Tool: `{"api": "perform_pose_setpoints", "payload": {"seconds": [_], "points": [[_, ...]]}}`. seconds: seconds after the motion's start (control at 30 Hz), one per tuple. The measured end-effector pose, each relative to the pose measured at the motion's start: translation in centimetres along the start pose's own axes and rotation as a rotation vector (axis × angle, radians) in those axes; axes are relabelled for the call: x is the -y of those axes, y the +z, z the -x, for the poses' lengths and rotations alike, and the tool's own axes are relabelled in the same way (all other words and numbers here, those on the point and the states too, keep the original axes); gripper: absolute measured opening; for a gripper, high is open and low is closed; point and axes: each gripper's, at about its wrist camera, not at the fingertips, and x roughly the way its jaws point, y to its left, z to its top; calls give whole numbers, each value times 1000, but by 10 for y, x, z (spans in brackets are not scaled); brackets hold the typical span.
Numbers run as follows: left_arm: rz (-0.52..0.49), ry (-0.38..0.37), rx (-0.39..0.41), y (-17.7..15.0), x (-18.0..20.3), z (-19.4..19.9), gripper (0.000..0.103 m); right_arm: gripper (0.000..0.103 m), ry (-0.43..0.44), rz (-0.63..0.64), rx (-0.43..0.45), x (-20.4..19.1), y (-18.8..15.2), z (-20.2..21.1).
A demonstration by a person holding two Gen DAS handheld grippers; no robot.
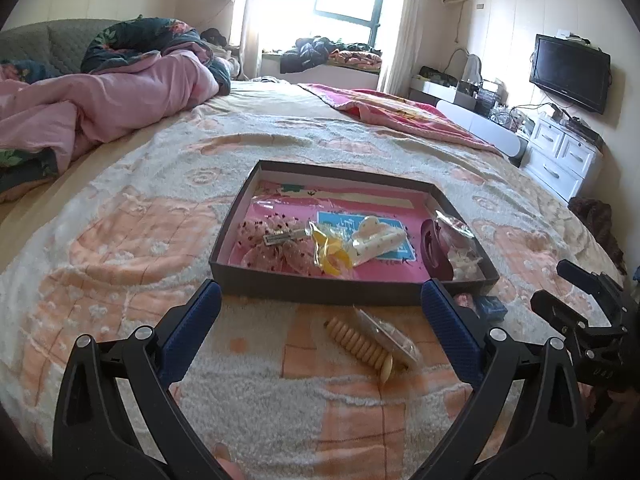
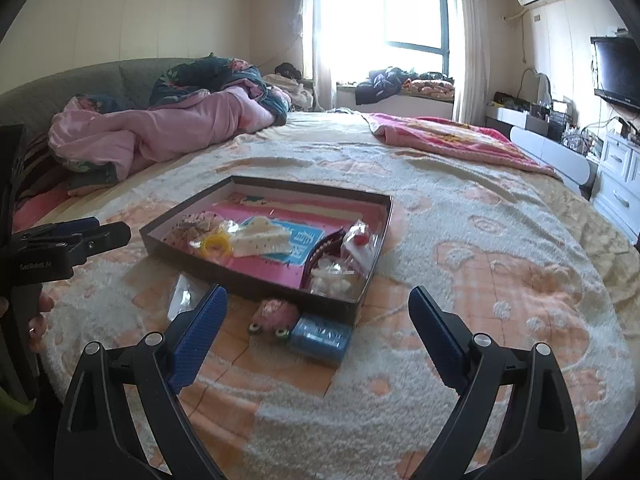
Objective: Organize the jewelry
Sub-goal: 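Withdraw both tools and move left tool toward the clear earring packet, then grasp the clear earring packet with left tool while right tool grasps the blue case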
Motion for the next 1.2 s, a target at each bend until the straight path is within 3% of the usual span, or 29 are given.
{"api": "perform_pose_setpoints", "payload": {"seconds": [0.33,0.67,1.03,1.1,1.2], "points": [[-30,-64,-83,-18,18,-12,90,89,-18,-69,-89,8,-23,-8],[-58,-132,-158,-29,36,-33,47,89,-65,-91,-115,19,-33,-23],[-51,-130,-207,-26,46,-57,44,89,-49,-94,-136,18,-30,-42],[-53,-125,-222,-27,48,-63,34,82,-47,-100,-149,18,-30,-47],[-63,-122,-236,-29,50,-67,29,73,-29,-124,-183,20,-31,-56]]}}
